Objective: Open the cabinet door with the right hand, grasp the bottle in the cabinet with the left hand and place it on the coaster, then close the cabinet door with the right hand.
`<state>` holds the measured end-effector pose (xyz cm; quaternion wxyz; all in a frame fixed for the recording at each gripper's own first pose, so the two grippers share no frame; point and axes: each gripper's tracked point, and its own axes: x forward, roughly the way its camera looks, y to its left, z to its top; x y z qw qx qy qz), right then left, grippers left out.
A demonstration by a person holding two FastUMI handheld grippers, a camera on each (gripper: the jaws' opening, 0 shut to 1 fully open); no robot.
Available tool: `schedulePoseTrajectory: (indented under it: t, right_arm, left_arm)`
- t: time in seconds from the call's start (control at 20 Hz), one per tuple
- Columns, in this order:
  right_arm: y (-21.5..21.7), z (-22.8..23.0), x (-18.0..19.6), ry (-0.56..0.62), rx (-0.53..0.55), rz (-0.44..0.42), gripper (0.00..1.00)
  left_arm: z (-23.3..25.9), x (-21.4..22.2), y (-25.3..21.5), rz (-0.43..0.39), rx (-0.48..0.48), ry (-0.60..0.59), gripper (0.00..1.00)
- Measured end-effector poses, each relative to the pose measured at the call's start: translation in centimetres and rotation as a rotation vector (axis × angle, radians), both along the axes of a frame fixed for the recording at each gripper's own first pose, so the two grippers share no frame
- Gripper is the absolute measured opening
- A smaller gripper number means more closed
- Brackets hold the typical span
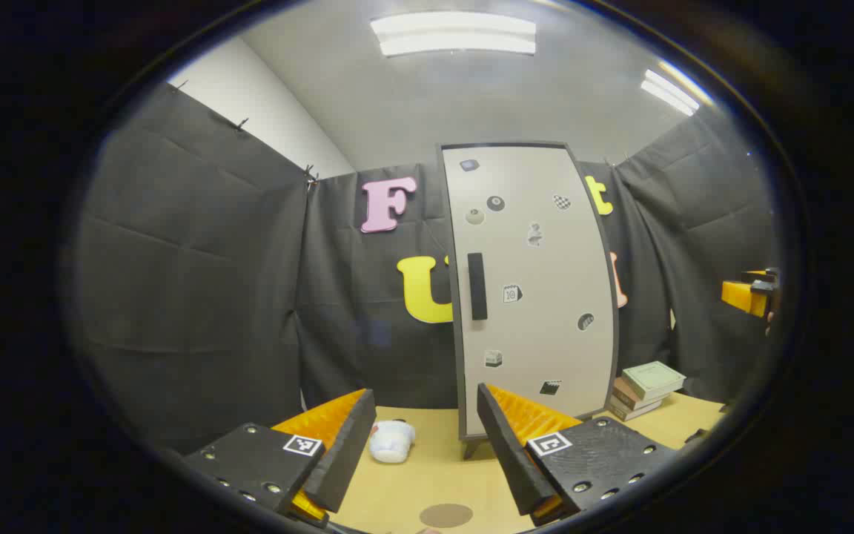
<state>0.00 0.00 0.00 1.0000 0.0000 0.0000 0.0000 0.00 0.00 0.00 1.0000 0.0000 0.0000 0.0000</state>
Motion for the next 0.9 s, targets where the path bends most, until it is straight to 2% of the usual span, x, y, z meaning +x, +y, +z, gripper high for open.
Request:
schedulePoseTrajectory:
  t: [0.9]
  right_arm:
    - [-2.3,-0.1,-0.4,0.002,0.015,-0.006,0.97]
  left_arm:
    - [-0.1,-0.3,-1.5,0.021,-0.009,0.011,0.84]
